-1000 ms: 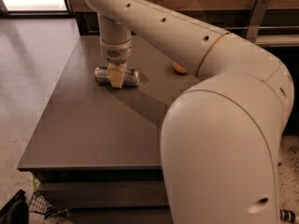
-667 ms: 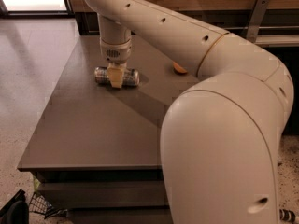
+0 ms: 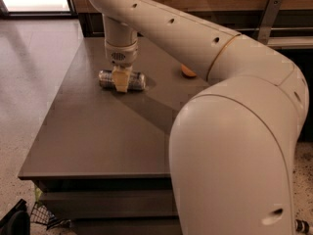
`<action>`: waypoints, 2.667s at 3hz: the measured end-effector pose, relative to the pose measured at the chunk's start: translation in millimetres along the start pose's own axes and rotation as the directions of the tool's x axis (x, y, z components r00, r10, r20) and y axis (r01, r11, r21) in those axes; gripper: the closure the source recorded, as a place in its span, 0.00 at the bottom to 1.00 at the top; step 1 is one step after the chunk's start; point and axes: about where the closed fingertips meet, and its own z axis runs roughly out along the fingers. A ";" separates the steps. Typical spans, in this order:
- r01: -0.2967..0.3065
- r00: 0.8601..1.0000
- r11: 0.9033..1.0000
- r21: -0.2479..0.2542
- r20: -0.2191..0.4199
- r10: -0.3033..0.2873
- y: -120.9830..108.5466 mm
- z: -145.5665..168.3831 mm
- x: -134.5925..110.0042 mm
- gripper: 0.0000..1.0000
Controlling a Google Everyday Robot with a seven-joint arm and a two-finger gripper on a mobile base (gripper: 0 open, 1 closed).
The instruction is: Place redbull can upright
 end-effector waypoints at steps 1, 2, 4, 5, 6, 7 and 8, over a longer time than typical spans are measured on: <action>0.047 0.969 0.998 0.030 0.240 -0.052 5.3 -41.6 22.9 1.00; 0.038 0.942 0.998 0.051 0.331 -0.053 8.5 -75.9 45.9 1.00; 0.072 0.756 0.994 0.088 0.644 -0.112 26.5 -115.9 45.2 1.00; 0.049 0.649 0.994 0.098 0.753 -0.106 37.8 -119.8 25.1 1.00; -0.005 0.555 0.998 0.061 0.830 -0.047 41.5 -113.4 1.3 1.00; -0.064 0.483 0.998 -0.014 0.875 0.043 34.6 -100.3 -19.0 1.00; -0.121 0.428 0.989 -0.087 0.894 0.131 27.7 -85.1 -29.3 1.00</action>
Offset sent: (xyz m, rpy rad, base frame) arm -0.0272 -0.0872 0.1137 0.4389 -0.1201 0.0532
